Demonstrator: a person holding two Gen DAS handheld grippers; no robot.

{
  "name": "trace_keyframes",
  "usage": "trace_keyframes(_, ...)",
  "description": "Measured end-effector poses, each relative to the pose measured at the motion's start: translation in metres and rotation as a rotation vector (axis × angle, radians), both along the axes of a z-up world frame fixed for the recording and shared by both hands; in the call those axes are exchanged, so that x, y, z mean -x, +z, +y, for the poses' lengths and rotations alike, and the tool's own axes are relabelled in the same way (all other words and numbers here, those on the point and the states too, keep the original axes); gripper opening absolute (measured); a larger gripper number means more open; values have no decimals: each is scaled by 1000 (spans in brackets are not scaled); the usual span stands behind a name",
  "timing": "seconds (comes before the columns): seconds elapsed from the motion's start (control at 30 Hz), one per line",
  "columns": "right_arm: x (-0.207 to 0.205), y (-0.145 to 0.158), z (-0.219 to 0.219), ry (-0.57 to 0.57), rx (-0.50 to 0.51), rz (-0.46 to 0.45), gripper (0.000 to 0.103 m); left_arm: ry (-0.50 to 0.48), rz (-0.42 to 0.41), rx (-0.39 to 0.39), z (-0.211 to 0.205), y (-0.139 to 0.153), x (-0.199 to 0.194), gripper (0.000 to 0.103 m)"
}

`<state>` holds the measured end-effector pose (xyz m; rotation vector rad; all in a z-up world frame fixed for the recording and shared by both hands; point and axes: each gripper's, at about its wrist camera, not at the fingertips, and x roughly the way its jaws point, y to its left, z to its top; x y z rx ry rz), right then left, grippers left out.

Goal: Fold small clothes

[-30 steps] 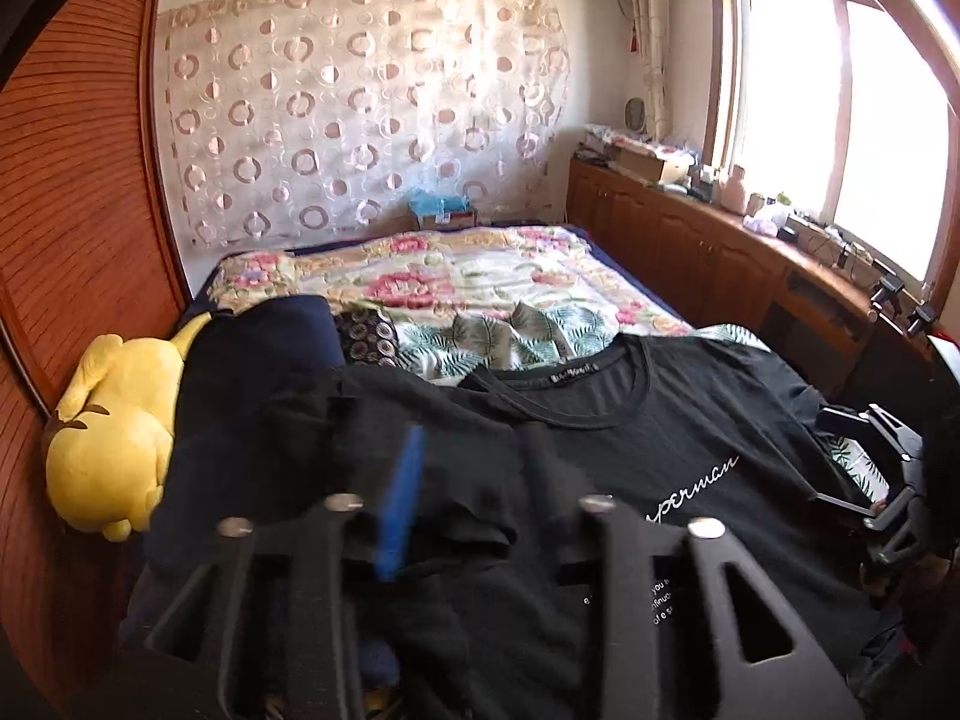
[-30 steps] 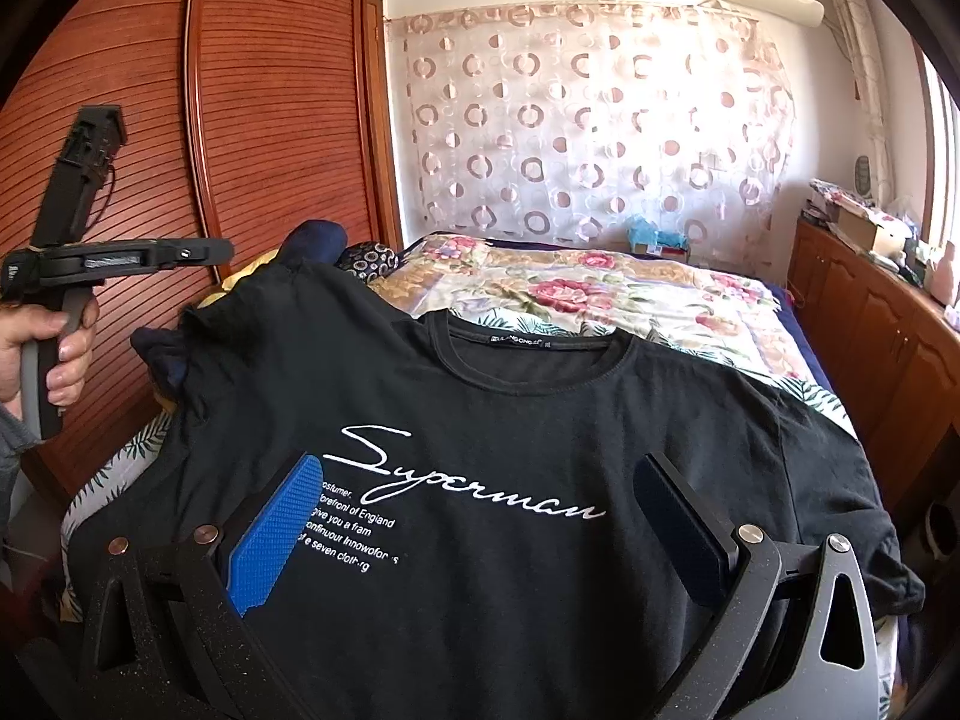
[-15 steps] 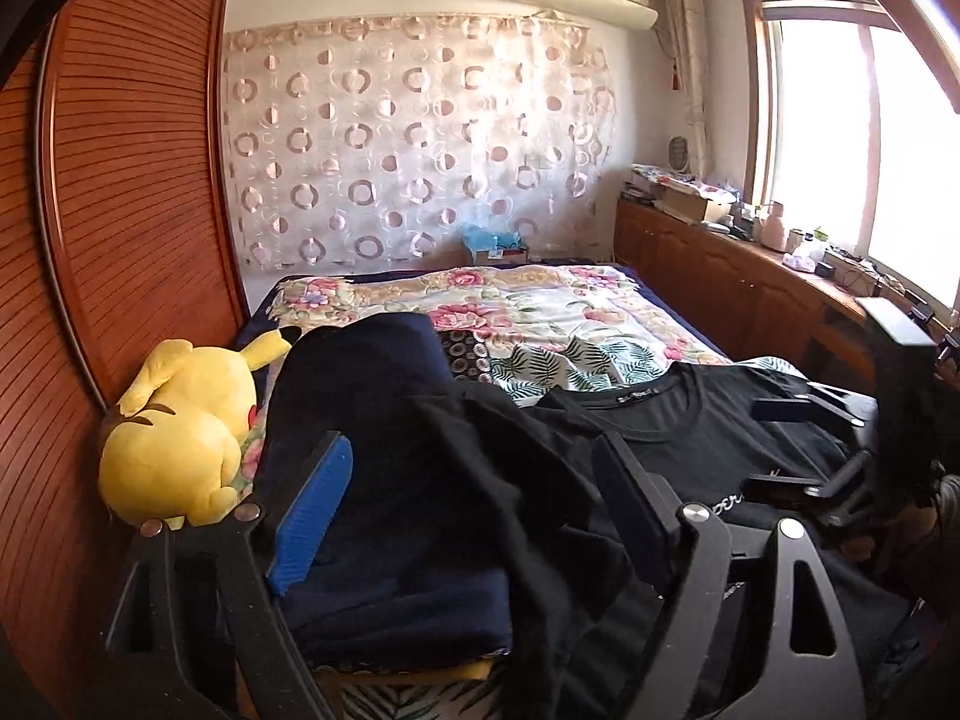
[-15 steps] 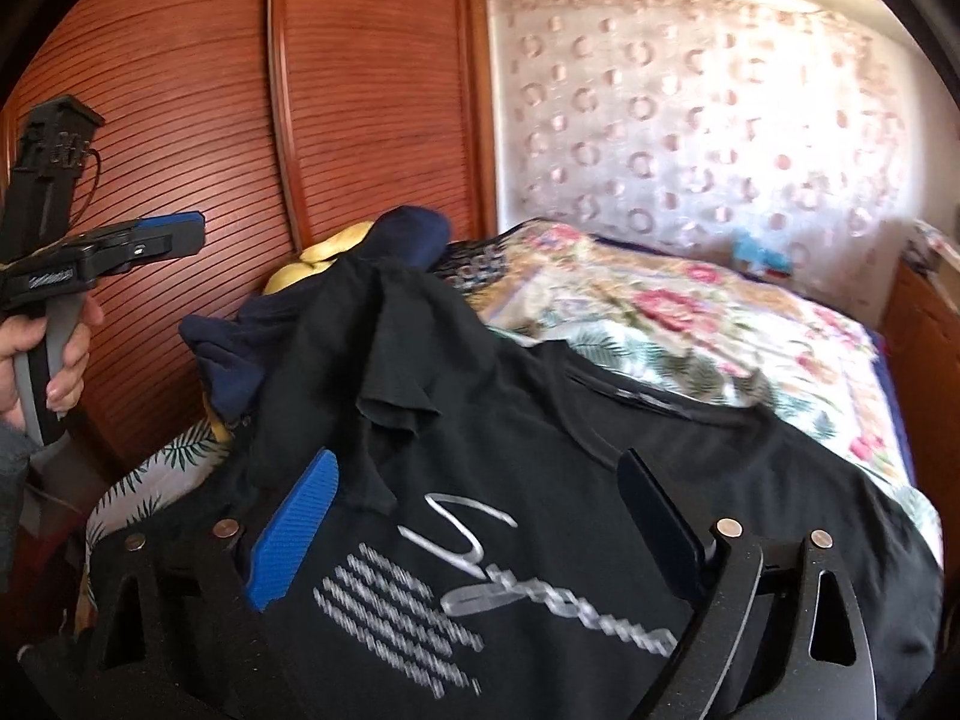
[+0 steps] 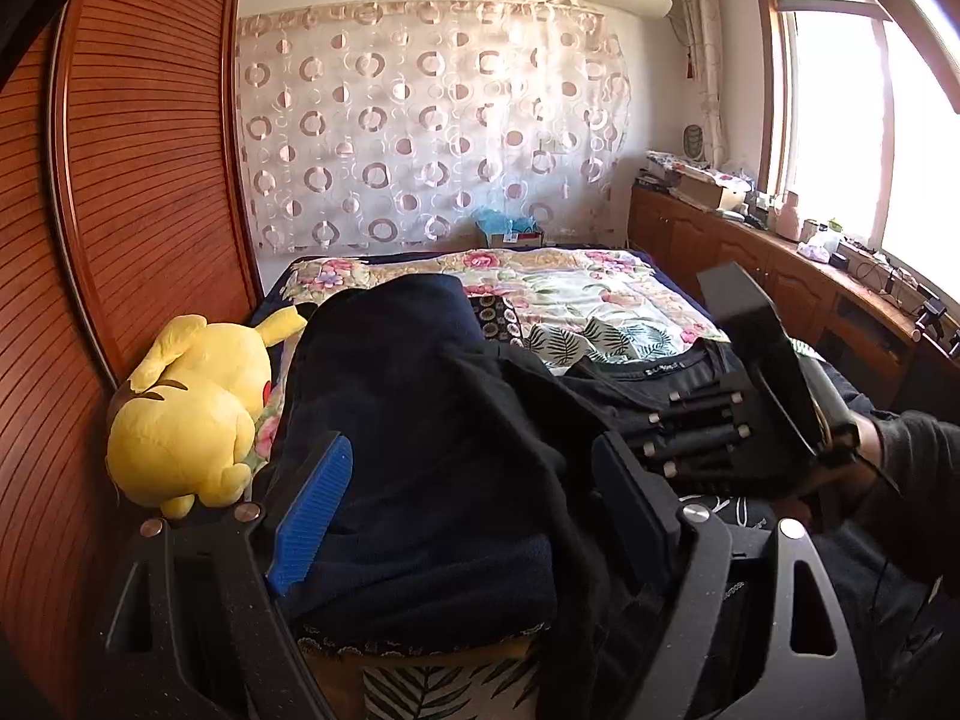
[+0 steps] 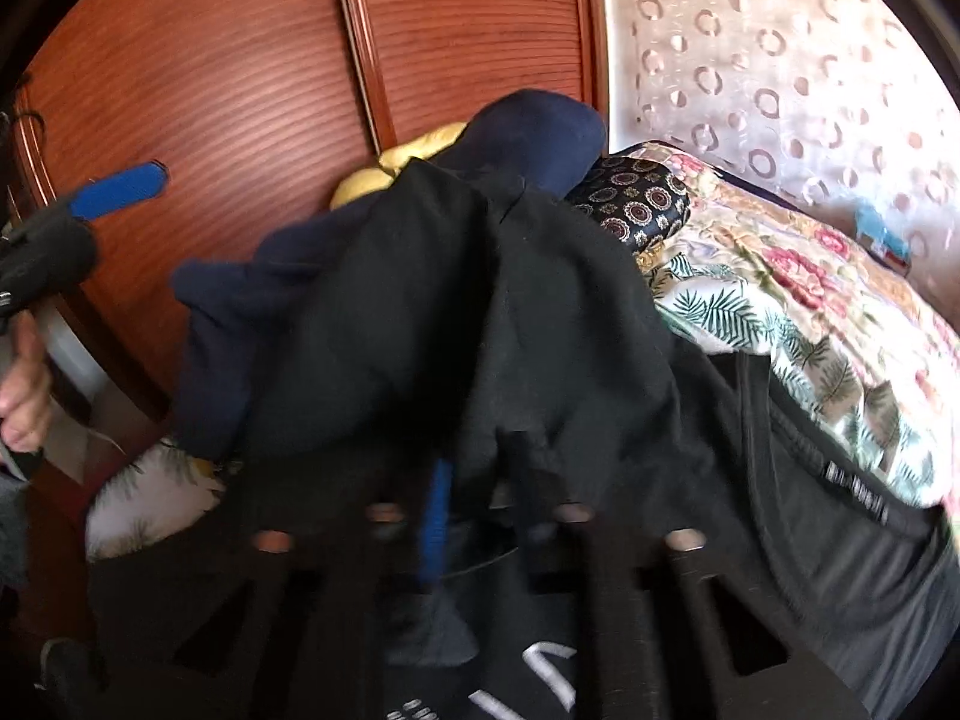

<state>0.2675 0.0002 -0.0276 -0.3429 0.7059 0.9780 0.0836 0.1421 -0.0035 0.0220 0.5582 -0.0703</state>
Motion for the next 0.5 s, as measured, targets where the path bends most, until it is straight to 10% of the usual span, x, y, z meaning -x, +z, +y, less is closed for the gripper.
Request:
trace_keyframes(0.23,-52,9,0,-130,3,-66,11,-1,9,6,-4,-3,-4,83)
trace_keyframes(0.33,-70,10,-1,-207,14,-87,55,-10,19,3,-10,-5,-7,83)
trace_keyframes(0.5,-62,17,-22,-230,-45,-85,58,-37,33,6,-23,-9,-14,83)
